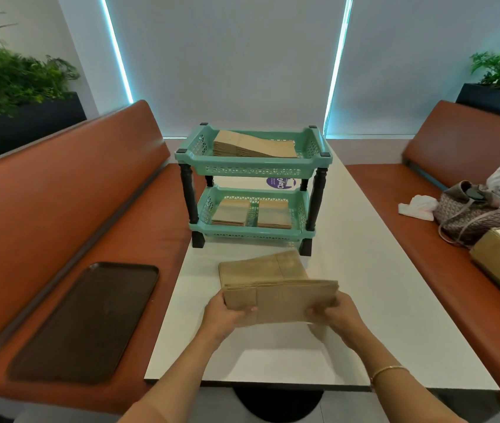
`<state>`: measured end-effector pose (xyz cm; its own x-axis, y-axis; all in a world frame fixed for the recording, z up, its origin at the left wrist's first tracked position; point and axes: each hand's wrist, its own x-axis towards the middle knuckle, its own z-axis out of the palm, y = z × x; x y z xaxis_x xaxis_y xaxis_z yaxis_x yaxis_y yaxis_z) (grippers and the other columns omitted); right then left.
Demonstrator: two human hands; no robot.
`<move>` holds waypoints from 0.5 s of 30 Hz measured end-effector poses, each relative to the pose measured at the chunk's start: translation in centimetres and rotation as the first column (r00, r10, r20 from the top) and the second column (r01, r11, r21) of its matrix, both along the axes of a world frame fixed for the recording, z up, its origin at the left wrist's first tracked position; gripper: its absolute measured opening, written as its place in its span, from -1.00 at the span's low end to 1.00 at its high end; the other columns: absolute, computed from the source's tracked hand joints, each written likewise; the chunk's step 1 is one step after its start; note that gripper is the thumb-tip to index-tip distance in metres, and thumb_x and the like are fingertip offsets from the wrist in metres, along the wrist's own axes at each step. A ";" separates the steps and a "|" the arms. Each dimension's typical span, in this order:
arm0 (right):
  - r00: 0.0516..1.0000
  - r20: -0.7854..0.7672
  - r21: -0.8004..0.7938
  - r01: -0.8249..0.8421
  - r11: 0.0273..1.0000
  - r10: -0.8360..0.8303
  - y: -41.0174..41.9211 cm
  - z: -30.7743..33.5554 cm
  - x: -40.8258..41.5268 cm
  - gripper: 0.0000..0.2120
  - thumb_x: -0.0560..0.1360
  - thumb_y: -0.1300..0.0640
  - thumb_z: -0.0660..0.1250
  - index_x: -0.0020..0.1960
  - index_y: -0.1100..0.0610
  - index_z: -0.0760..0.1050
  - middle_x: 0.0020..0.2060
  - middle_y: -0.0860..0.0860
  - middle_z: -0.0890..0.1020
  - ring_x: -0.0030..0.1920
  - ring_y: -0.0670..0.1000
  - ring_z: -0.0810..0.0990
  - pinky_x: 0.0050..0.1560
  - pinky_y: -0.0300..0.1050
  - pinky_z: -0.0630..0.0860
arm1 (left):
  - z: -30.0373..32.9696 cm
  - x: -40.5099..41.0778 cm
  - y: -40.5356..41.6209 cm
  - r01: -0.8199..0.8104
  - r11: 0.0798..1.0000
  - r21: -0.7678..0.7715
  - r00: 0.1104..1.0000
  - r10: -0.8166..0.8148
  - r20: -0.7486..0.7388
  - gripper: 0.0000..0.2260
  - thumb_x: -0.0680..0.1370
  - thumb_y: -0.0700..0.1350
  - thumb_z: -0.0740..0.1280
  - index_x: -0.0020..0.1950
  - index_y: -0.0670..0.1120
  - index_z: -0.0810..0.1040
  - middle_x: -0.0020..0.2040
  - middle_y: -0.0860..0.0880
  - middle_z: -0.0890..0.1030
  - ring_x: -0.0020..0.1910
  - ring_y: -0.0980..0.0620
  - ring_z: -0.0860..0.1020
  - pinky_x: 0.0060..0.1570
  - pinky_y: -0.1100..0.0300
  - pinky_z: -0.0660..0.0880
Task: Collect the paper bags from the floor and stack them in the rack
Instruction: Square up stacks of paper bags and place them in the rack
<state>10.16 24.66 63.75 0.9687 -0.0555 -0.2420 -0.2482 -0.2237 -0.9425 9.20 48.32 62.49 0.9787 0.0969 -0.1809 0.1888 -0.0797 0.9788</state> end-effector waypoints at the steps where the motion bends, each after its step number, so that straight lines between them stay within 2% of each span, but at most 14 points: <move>1: 0.999 0.041 -0.041 -0.018 0.999 0.019 -0.3 0.8 0.5 -0.74 0.32 0.47 0.40 -0.11 0.17 0.56 -0.19 0.10 0.64 -0.12 0.14 0.61 -0.17 -0.05 0.60 | 0.7 0.3 0.2 0.002 1.000 0.017 1.000 -0.002 0.023 -0.62 0.29 -0.30 0.56 -0.02 0.01 0.54 -0.06 0.02 0.65 -0.04 0.02 0.61 0.00 0.12 0.56; 4: 0.981 0.184 -0.140 -0.034 0.990 0.059 -1.0 4.8 2.3 -0.71 0.25 0.43 0.47 -0.22 0.09 0.55 -0.28 0.06 0.62 -0.20 0.11 0.58 -0.09 0.11 0.58 | 3.1 1.5 0.9 0.087 0.981 0.171 0.990 -0.105 0.098 -0.70 0.29 -0.31 0.55 -0.15 0.00 0.54 -0.15 0.05 0.64 -0.16 0.09 0.59 -0.14 0.27 0.52; 6: 0.963 0.261 -0.089 -0.046 0.995 0.068 -0.6 7.9 3.1 -0.68 0.23 0.41 0.52 -0.21 0.05 0.54 -0.29 0.07 0.60 -0.23 0.08 0.55 -0.14 0.05 0.57 | 4.3 2.1 0.5 0.212 0.937 0.278 0.969 -0.239 0.069 -0.70 0.32 -0.32 0.52 -0.12 0.02 0.55 -0.13 0.07 0.65 -0.13 0.11 0.61 -0.11 0.32 0.54; 8: 0.949 0.313 0.060 -0.069 0.996 0.047 0.4 10.0 3.1 -0.62 0.24 0.38 0.53 -0.09 0.01 0.55 -0.23 0.11 0.61 -0.21 0.05 0.57 -0.22 -0.10 0.57 | 4.5 2.4 -0.7 0.316 0.900 0.299 0.942 -0.336 0.017 -0.69 0.36 -0.33 0.47 0.00 -0.01 0.57 -0.08 0.05 0.65 -0.07 0.09 0.62 -0.02 0.26 0.57; 11: 0.954 0.298 0.287 -0.082 0.954 -0.008 1.9 9.5 2.6 -0.48 0.22 0.42 0.53 0.09 0.07 0.50 -0.09 0.05 0.61 -0.10 -0.01 0.60 -0.23 -0.22 0.58 | 3.2 2.5 -2.4 0.278 0.946 0.169 0.960 -0.278 -0.020 -0.69 0.44 -0.33 0.42 0.15 -0.12 0.54 0.05 -0.05 0.63 0.07 -0.02 0.60 0.11 0.14 0.53; 13: 0.974 0.227 0.293 -0.093 0.951 0.026 2.4 6.8 1.8 -0.44 0.13 0.33 0.57 0.07 0.06 0.51 -0.02 0.03 0.63 -0.01 0.02 0.61 -0.15 -0.15 0.60 | 1.9 2.2 -2.9 0.242 0.968 0.064 0.970 -0.240 -0.043 -0.69 0.48 -0.34 0.37 0.20 -0.16 0.50 0.06 -0.06 0.61 0.08 -0.02 0.57 0.09 0.20 0.52; 15: 0.987 0.136 0.211 -0.110 0.971 0.082 2.9 3.8 0.7 -0.48 0.09 0.21 0.56 0.02 0.03 0.54 -0.03 0.03 0.65 0.02 0.08 0.62 -0.13 -0.14 0.59 | 1.0 1.5 -3.1 0.228 0.974 -0.003 0.972 -0.228 -0.056 -0.68 0.51 -0.34 0.33 0.24 -0.14 0.46 0.08 -0.05 0.60 0.08 0.01 0.56 0.05 0.27 0.51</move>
